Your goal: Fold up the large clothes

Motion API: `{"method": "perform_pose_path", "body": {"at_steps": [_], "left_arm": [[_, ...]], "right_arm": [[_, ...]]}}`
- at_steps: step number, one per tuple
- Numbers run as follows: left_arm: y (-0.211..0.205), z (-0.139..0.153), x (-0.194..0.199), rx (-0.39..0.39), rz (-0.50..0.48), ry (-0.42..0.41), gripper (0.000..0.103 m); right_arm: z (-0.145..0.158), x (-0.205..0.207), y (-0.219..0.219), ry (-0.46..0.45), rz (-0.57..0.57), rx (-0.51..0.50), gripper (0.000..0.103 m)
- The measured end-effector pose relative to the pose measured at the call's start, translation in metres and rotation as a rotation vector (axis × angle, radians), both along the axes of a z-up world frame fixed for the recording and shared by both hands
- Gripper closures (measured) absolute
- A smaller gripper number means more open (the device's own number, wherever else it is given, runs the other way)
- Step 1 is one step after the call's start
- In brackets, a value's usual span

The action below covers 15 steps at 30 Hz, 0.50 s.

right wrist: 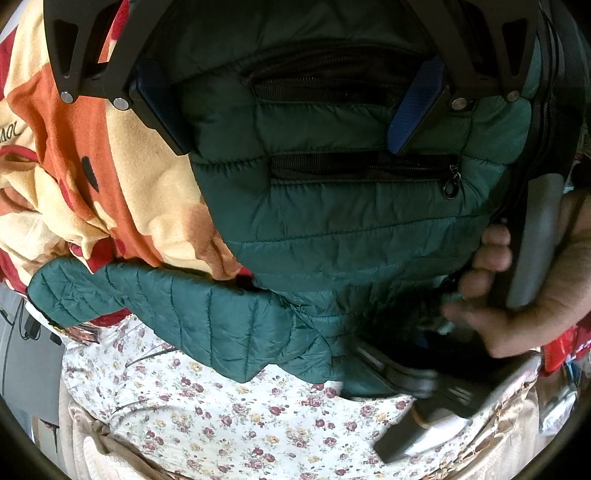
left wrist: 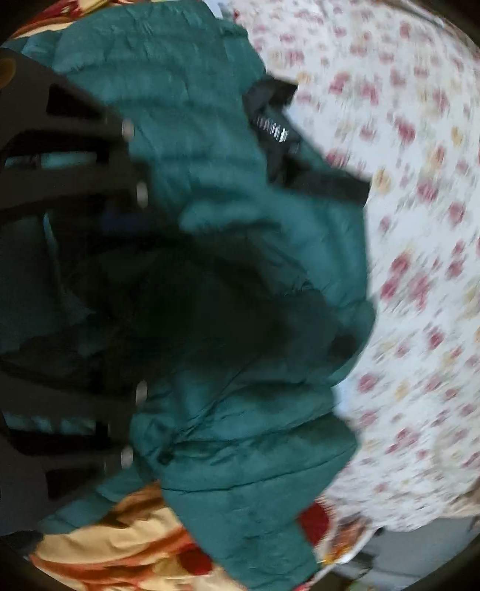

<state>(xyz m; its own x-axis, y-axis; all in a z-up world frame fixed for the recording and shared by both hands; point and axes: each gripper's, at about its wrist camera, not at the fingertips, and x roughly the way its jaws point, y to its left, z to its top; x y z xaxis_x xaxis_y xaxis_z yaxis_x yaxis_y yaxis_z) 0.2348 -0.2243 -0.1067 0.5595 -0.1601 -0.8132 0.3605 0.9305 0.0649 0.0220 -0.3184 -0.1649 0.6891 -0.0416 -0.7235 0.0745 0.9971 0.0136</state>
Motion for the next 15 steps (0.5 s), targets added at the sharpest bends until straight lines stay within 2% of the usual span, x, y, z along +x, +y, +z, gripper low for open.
{"method": "perform_pose_path", "body": {"at_steps": [1,4,7,10,12,15], "left_arm": [[-0.004,-0.001,-0.005,0.016,-0.017,-0.009,0.036],[-0.007,0.004,-0.024,0.034,-0.068,-0.024,0.035],[0.007,0.025,-0.055,-0.038,-0.142,-0.051,0.035],[0.046,0.048,-0.089,-0.094,-0.182,-0.113,0.035],[0.078,0.053,-0.093,-0.091,-0.131,-0.121,0.035],[0.143,0.052,-0.085,-0.043,0.049,-0.135,0.035]], "right_arm": [[0.000,0.001,0.000,0.000,0.000,0.001,0.000],[-0.001,0.002,0.000,-0.001,0.001,0.002,0.000],[-0.001,0.001,0.000,-0.001,0.001,0.002,0.000],[-0.001,0.002,0.000,-0.002,0.000,-0.001,0.000],[0.000,0.002,0.000,-0.002,-0.001,-0.001,0.000],[0.005,0.001,-0.002,0.026,0.003,0.005,0.000]]}}
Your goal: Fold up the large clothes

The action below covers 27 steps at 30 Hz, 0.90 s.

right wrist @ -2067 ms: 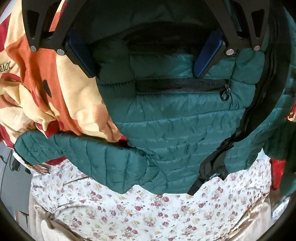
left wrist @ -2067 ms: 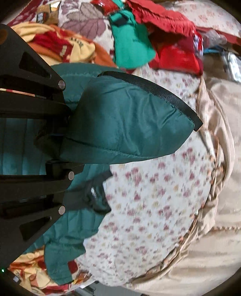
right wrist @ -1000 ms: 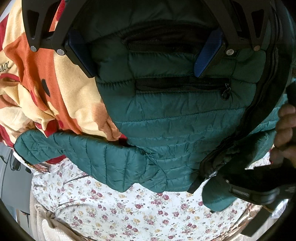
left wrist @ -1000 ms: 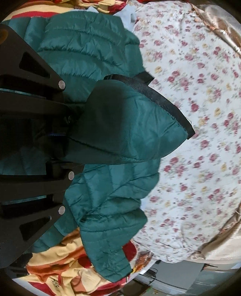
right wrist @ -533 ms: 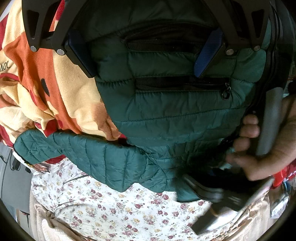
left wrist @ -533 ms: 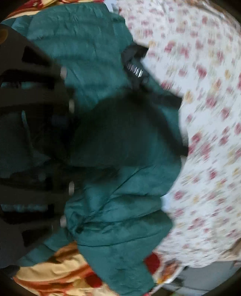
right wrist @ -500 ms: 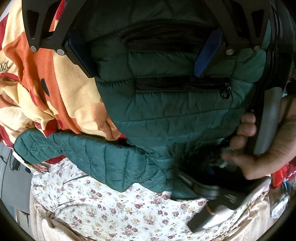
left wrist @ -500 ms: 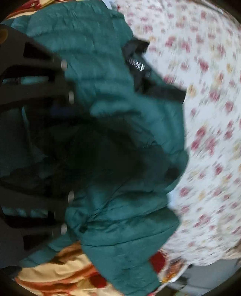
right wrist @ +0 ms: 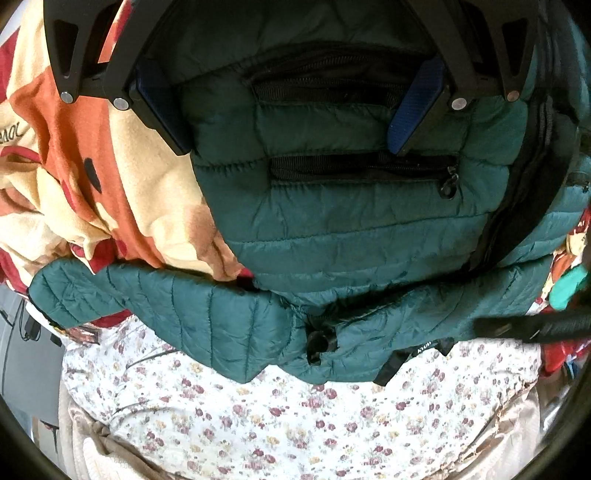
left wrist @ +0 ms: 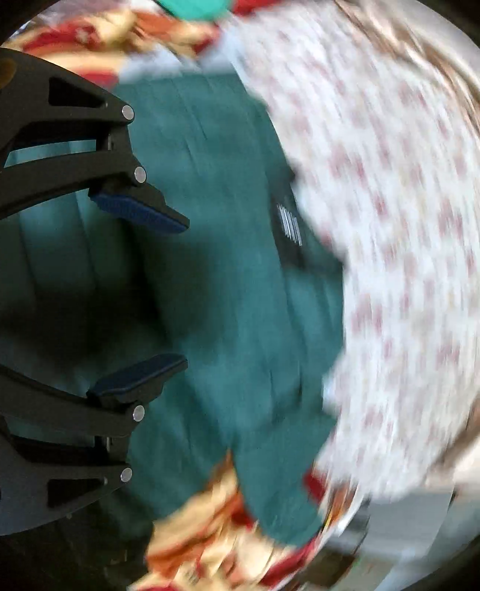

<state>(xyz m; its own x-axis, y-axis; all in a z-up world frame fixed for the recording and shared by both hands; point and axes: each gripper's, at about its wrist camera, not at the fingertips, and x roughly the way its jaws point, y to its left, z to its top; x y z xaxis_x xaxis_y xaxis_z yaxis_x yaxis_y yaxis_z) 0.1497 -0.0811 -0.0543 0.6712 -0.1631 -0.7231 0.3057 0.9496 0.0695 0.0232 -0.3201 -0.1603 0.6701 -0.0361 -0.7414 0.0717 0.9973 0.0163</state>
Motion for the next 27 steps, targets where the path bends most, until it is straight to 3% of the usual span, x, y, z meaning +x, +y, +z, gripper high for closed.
{"method": "perform_pose_path", "body": {"at_steps": [3,6,10,12,15,18,19,20,22,27], "left_arm": [[0.062,0.000,0.013,0.010,0.188,-0.029,0.035],[0.107,-0.006,0.028,0.005,0.323,-0.051,0.035],[0.132,-0.027,0.040,-0.034,0.383,-0.052,0.035],[0.140,-0.041,0.047,-0.063,0.406,0.004,0.035],[0.147,-0.051,0.060,-0.135,0.412,0.090,0.035],[0.141,-0.057,0.065,-0.111,0.404,0.122,0.033],[0.138,-0.059,0.066,-0.104,0.401,0.131,0.030],[0.136,-0.062,0.068,-0.101,0.392,0.150,0.025],[0.135,-0.066,0.072,-0.112,0.392,0.184,0.023],[0.141,-0.074,0.082,-0.177,0.399,0.232,0.019]], "right_arm": [[0.022,0.004,-0.001,0.045,0.008,0.006,0.000],[0.070,0.017,0.013,-0.065,0.041,-0.012,0.000],[0.102,0.067,0.044,-0.096,0.132,0.070,0.000],[0.105,0.098,0.060,-0.114,0.166,0.118,0.000],[0.088,0.137,0.076,-0.082,0.199,0.171,0.000],[0.047,0.180,0.077,0.058,0.156,0.170,0.000],[0.023,0.198,0.068,0.159,0.105,0.190,0.000],[0.010,0.208,0.060,0.193,0.075,0.227,0.000],[0.008,0.217,0.053,0.156,0.058,0.246,0.000],[0.009,0.244,0.060,0.163,0.079,0.161,0.000]]}}
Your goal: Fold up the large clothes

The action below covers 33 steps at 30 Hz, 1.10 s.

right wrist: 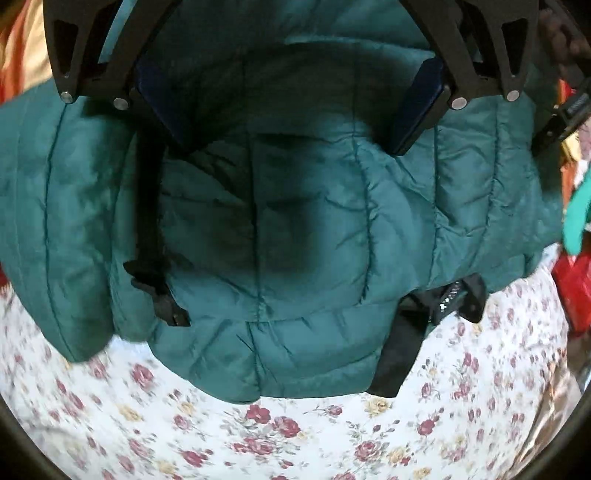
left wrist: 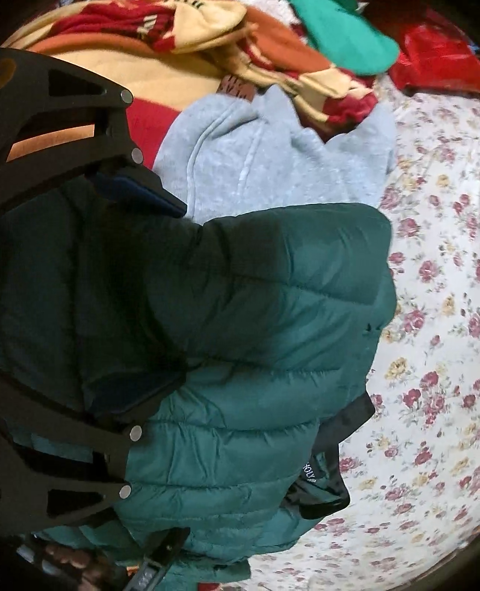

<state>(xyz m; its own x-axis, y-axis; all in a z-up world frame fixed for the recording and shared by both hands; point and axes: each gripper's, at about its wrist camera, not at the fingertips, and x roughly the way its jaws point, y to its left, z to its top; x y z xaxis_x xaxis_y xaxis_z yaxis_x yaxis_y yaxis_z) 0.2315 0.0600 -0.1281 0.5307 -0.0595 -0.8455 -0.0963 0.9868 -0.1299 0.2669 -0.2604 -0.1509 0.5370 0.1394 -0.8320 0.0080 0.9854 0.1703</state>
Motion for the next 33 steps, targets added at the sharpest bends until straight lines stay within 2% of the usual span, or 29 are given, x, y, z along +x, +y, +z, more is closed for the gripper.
{"method": "perform_pose_path", "body": {"at_steps": [4,7,12,15,17,22,27,33], "left_arm": [[0.002,0.000,0.000,-0.019,0.010,0.004,0.018],[0.001,0.006,-0.004,-0.009,0.025,-0.024,0.018],[0.001,0.042,-0.021,0.001,0.024,-0.195,0.018],[-0.002,0.053,-0.026,0.018,0.014,-0.266,0.018],[-0.002,0.052,-0.023,0.013,0.013,-0.259,0.018],[0.000,0.050,-0.026,0.017,0.018,-0.252,0.018],[-0.007,0.046,-0.033,0.023,-0.003,-0.247,0.018],[-0.020,0.040,-0.037,0.042,-0.056,-0.219,0.018]], "right_arm": [[-0.001,-0.003,0.011,-0.042,0.018,-0.041,0.000],[-0.002,-0.005,0.017,-0.048,0.021,-0.036,0.000],[0.010,-0.011,0.010,-0.026,0.034,-0.020,0.000],[0.042,-0.028,-0.004,-0.098,-0.002,0.000,0.001],[0.072,-0.049,-0.013,-0.177,-0.022,-0.015,0.001],[0.098,-0.097,-0.044,-0.224,-0.081,-0.109,0.001],[0.089,-0.155,-0.087,-0.196,-0.142,-0.210,0.001],[0.068,-0.206,-0.125,-0.145,-0.204,-0.242,0.001]]}}
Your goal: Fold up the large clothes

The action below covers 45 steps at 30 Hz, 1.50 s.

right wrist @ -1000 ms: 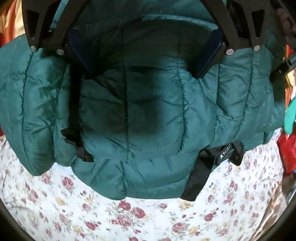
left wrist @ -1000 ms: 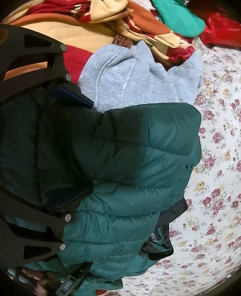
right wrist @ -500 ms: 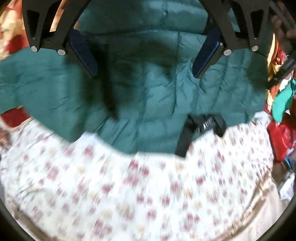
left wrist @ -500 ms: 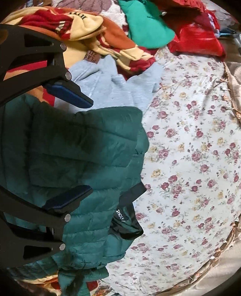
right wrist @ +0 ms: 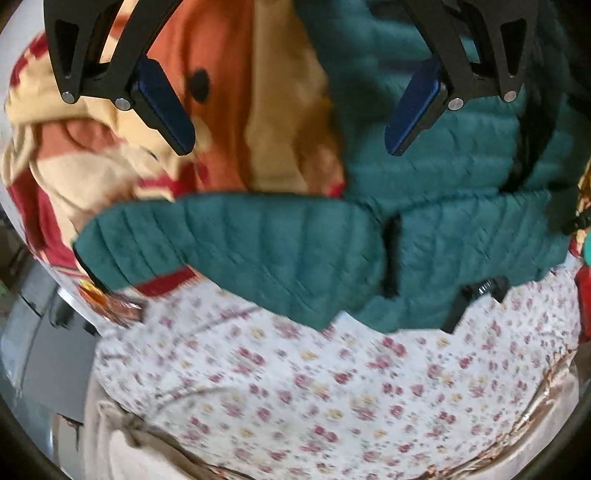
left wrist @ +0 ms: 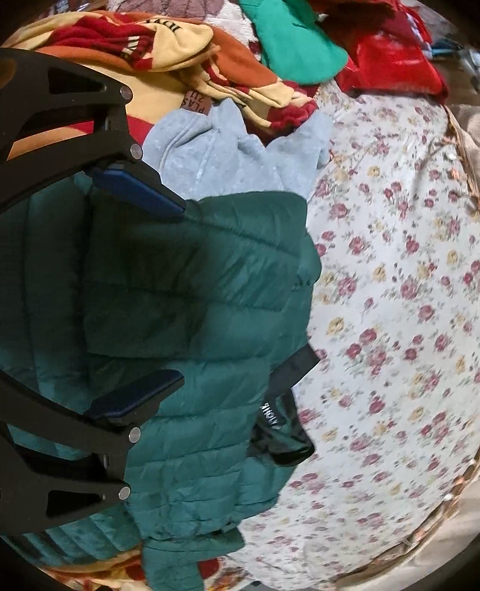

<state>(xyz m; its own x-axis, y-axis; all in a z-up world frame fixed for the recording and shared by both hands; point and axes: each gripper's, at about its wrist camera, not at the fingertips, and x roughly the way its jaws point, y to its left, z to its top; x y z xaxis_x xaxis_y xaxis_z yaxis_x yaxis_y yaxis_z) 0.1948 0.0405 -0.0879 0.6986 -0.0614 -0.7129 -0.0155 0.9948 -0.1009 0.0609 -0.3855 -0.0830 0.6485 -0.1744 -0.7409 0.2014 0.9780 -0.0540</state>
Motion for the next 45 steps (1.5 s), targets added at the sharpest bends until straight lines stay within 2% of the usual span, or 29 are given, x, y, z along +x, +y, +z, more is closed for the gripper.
{"method": "perform_pose_path", "body": {"at_steps": [4,8,12,19,28,32,39,42,45], "left_arm": [[-0.003,-0.003,0.001,0.013,-0.012,0.012,0.018],[-0.003,-0.009,0.003,0.028,0.000,0.035,0.018],[-0.004,-0.010,0.001,0.040,-0.005,0.035,0.018],[-0.007,-0.013,0.002,0.060,-0.013,0.048,0.018],[-0.006,-0.015,0.000,0.066,-0.017,0.056,0.018],[-0.007,-0.017,-0.004,0.075,-0.013,0.060,0.018],[-0.017,-0.020,-0.007,0.109,-0.018,0.053,0.018],[-0.019,-0.021,-0.008,0.122,-0.022,0.053,0.018],[-0.022,-0.023,-0.008,0.136,-0.027,0.052,0.018]], "right_arm": [[-0.002,-0.020,-0.013,0.009,-0.017,-0.032,0.001],[-0.005,-0.038,-0.042,0.025,-0.080,-0.014,0.001],[-0.014,-0.052,-0.075,0.057,-0.185,0.030,0.001],[-0.012,-0.080,-0.122,0.022,-0.323,0.112,0.001],[-0.019,-0.095,-0.133,0.027,-0.351,0.156,0.001],[-0.019,-0.098,-0.143,-0.018,-0.355,0.201,0.001],[-0.019,-0.078,-0.192,-0.121,-0.403,0.237,0.001],[-0.010,-0.052,-0.214,-0.177,-0.378,0.199,0.002],[-0.009,-0.002,-0.243,-0.150,-0.322,0.138,0.002]]}}
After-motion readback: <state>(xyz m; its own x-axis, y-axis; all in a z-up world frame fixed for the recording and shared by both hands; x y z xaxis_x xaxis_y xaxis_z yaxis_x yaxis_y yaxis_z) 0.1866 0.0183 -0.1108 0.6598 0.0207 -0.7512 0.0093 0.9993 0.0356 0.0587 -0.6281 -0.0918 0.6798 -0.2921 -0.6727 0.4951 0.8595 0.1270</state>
